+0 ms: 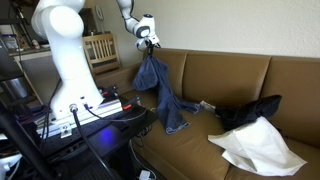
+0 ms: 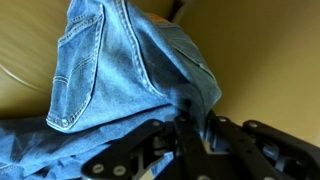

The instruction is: Pile the pair of jeans on the couch

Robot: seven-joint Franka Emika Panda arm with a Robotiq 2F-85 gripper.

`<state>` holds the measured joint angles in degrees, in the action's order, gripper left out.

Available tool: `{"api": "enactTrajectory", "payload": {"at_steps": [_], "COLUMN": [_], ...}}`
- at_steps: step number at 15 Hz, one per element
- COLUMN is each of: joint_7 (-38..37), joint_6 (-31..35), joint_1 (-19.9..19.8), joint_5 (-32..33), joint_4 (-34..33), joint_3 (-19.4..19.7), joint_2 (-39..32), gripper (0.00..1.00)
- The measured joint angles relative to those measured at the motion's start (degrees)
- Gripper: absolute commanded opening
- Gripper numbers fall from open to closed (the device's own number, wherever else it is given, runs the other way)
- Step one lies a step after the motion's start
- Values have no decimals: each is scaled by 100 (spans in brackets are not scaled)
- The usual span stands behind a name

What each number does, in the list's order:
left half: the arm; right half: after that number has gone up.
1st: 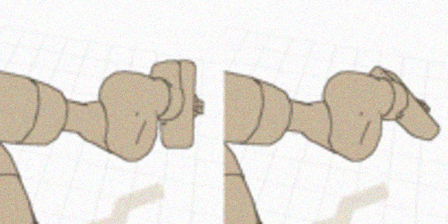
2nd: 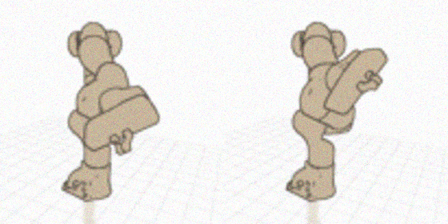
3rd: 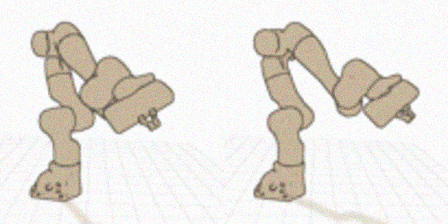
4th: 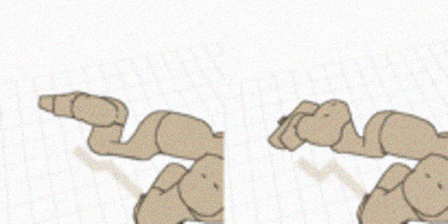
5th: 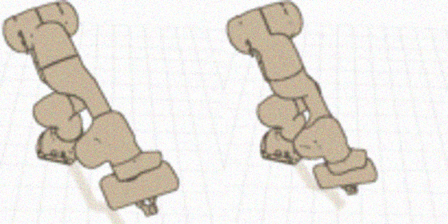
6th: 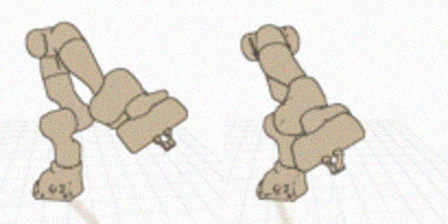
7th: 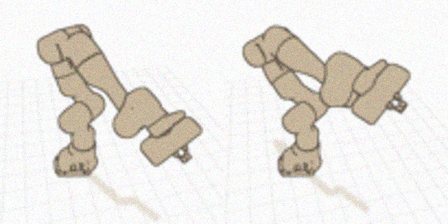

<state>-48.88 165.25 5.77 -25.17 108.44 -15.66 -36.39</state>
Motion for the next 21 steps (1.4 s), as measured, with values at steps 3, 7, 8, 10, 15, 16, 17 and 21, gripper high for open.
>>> {"api": "enactTrajectory", "payload": {"at_steps": [3, 7, 8, 10, 15, 16, 17, 21], "joint_7": [1128, 1376, 1354, 1414, 2828, 3126, 3429, 4443], "joint_6": [-27, -465, -490, -551, -1121, -1282, -1476, -2263], "joint_1": [-580, -430, -392, -187, 95, 150, 188, 216], "joint_5": [-911, -1461, -1474, -1604, -2976, -3277, -3583, -4762], "joint_4": [265, 585, 678, 707, 642, 636, 629, 633], "joint_3": [-1000, -1091, -1066, -868, -905, -914, -917, -788], "joint_2": [679, 1649, 1780, 1797, 1760, 1806, 1860, 2247], "gripper": [4, 4, 4, 4, 4, 4, 4, 4]}}
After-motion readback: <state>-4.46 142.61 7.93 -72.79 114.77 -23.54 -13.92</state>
